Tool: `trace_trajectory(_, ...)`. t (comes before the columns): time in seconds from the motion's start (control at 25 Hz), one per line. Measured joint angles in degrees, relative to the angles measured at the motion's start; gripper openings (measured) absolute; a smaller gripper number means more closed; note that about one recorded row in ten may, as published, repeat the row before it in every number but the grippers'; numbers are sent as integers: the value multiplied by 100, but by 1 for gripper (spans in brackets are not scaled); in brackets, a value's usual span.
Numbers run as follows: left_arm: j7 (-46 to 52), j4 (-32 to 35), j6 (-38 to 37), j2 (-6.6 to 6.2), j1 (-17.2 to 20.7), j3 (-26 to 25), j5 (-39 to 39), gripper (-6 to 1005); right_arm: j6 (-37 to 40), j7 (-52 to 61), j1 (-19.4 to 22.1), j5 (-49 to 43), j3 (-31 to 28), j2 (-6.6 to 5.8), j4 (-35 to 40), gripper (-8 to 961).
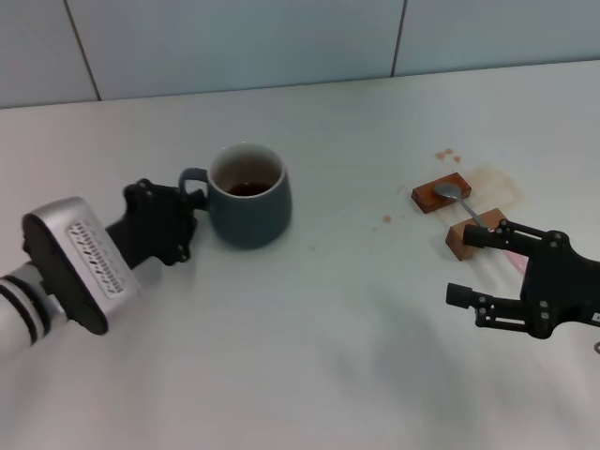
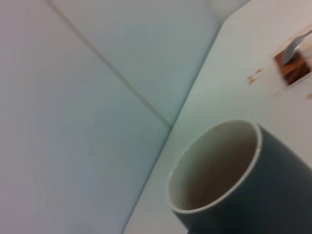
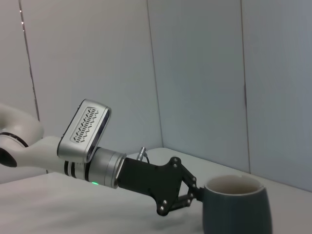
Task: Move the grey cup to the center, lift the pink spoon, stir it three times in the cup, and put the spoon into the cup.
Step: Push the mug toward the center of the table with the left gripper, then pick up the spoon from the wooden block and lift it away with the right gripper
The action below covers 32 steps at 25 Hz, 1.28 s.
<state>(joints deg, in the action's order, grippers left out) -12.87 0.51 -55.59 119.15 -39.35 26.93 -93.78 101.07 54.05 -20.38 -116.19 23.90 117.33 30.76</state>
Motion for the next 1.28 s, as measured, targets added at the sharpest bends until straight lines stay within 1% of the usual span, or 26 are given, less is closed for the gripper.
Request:
trace_trajectory(0.08,0,0,0,0,0,0,0,-1,1,-1,7,0,0,3,0,800)
trace_trajectory(0.16,-2,-157,-69,2,-118,303,0,-1,1,-6,9,0,0,8,-4,800)
trace_trajectory(0.24,-3,-195,-97,3,-140,336,0,-2,1,-7,9,0,0,9,-8,800)
trace_trajectory(0.48,-4,-454,-343,3,-252,352,-150,-2,1,-7,-1,-1,0,9,-13,800)
trace_trajectory(0.52,-33,-577,-373,3,-288,362,-155,-2,1,-7,-7,0,0,9,-18,800)
trace_trajectory(0.8,-126,-799,-453,3,-267,327,-158,-1,8,-7,-5,0,0,18,-28,800)
trace_trajectory(0.84,-22,-879,-766,2,-148,317,-156,-1,9,-4,3,0,0,18,-35,800)
trace_trajectory(0.92,150,-936,-1094,3,-16,318,-159,-1,10,-3,6,0,0,19,-41,800)
trace_trajectory(0.96,150,-936,-1094,3,-16,318,-159,-2,10,-4,14,1,-3,30,-60,800)
trace_trajectory(1.0,297,-945,-1304,3,68,318,-158,-2,10,-4,14,1,-3,30,-60,800)
trace_trajectory(1.04,628,-950,-1712,3,209,317,-152,-2,10,-5,27,5,-19,53,-71,800)
trace_trajectory(1.08,628,-950,-1712,3,209,317,-152,-2,10,-5,27,5,-19,53,-71,800)
trace_trajectory(1.12,996,-950,-2136,2,342,306,-132,-2,10,-7,33,6,-46,73,-75,800)
trace_trajectory(1.16,996,-950,-2136,2,342,306,-132,-2,10,-7,33,6,-46,73,-75,800)
trace_trajectory(1.24,1603,-914,-2606,-11,536,223,-119,-2,10,-8,34,8,-71,83,-98,800)
trace_trajectory(1.28,1603,-914,-2606,-11,536,223,-119,-2,10,-8,34,8,-71,83,-98,800)
